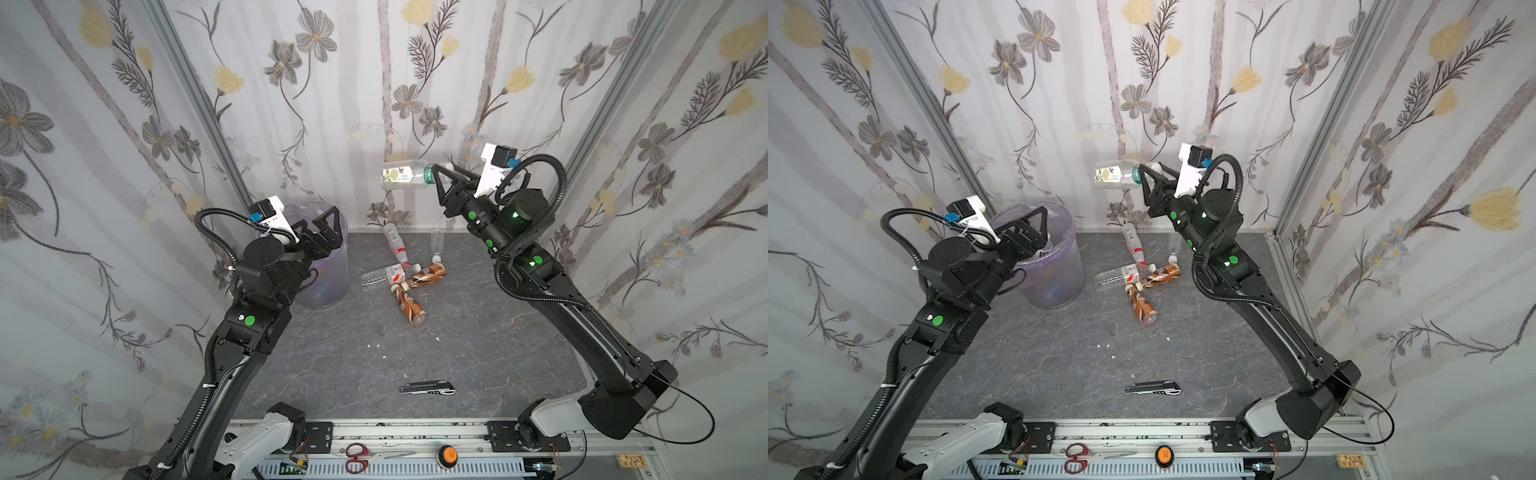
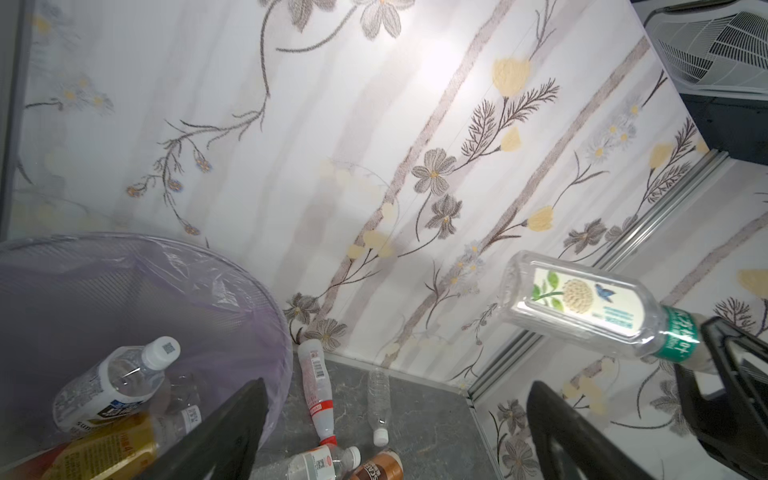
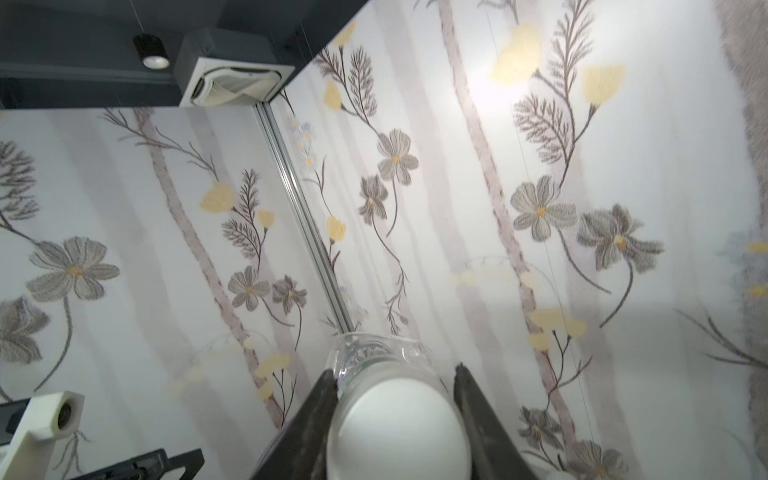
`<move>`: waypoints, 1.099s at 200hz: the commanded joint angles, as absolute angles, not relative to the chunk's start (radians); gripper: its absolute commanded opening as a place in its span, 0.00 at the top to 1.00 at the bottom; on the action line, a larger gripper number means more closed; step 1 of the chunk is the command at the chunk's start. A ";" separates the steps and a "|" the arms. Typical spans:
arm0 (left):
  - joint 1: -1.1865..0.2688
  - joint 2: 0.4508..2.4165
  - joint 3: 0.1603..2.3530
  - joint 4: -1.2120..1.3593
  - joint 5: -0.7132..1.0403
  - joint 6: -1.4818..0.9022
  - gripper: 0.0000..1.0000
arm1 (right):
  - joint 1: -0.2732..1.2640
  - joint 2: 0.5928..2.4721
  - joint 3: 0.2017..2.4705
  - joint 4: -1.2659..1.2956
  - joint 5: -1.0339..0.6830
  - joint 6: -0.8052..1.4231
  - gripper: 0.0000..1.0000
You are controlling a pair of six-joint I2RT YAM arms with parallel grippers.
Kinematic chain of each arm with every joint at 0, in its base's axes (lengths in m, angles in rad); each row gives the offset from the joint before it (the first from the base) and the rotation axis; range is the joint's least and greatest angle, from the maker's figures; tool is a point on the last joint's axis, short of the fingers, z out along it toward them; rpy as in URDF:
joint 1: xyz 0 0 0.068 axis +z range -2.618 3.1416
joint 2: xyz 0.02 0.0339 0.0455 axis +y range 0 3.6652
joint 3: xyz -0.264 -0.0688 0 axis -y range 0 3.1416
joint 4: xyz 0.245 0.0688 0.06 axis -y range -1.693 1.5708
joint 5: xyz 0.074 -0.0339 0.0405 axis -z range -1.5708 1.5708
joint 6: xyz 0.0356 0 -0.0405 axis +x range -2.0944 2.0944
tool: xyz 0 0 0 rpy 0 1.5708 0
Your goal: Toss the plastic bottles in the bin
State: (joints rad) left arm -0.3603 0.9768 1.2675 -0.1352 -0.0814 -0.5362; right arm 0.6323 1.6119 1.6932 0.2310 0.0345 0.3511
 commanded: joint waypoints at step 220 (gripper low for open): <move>-0.492 1.072 1.131 -0.216 -0.065 -0.516 0.00 | 0.623 1.777 1.634 0.021 0.053 0.340 0.00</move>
State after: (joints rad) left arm -0.3859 1.0168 1.1271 -0.2188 0.0132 -0.5751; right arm 0.6785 1.8652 1.7889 -0.0666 0.0513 0.2848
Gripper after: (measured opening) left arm 0.997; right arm 0.996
